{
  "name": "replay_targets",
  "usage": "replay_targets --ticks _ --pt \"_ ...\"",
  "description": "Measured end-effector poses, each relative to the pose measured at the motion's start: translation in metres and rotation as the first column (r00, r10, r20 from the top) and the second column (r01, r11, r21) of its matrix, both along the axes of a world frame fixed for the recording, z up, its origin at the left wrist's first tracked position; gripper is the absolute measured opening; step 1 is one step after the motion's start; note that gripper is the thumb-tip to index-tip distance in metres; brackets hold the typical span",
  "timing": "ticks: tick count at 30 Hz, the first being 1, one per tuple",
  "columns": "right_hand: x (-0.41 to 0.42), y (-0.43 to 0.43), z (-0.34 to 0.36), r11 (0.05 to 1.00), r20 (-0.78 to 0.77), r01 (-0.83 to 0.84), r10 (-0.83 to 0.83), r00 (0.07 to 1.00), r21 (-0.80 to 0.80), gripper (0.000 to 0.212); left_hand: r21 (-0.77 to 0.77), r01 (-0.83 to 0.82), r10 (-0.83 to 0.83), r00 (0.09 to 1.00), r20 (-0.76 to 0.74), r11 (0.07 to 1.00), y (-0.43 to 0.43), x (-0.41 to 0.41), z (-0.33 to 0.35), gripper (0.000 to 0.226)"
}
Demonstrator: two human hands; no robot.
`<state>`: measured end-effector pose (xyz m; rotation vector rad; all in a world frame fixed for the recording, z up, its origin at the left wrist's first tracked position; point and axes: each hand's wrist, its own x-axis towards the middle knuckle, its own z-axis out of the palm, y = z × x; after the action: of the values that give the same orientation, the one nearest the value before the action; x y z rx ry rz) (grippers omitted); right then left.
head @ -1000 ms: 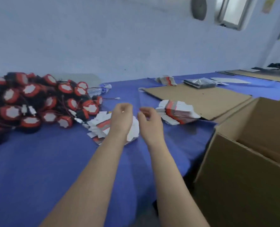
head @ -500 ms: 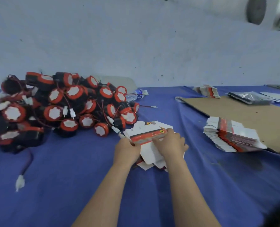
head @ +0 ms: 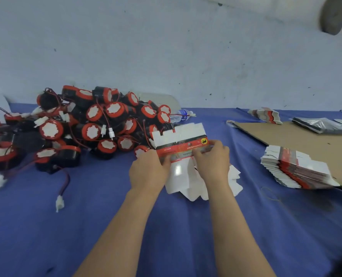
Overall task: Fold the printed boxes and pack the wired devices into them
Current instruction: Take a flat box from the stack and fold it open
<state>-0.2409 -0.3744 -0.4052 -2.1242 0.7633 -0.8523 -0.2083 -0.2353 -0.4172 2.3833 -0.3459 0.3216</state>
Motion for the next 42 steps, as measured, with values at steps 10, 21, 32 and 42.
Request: replay_targets --ticks 10,21,32,42 --pt "0.007 0.123 -0.022 0.911 0.345 -0.413 0.391 0.853 -0.01 0.044 -0.635 -0.195 0.161 0.981 -0.111 0.748 0.078 0.001 0.009 0.073" --pt "0.01 0.151 -0.059 0.78 0.321 -0.606 0.54 0.778 0.155 0.062 -0.574 -0.168 0.282 0.952 0.116 0.802 0.103 -0.002 -0.041 0.084" --pt "0.016 0.124 -0.043 0.267 0.468 -0.533 0.272 0.841 0.803 0.073 -0.384 0.219 -0.1 0.947 0.306 0.897 0.089 -0.006 -0.052 0.05" --pt "0.02 0.12 -0.041 0.298 0.428 -0.516 0.315 0.847 0.803 0.017 -0.602 0.157 -0.038 0.978 0.205 0.783 0.087 -0.01 -0.042 0.025"
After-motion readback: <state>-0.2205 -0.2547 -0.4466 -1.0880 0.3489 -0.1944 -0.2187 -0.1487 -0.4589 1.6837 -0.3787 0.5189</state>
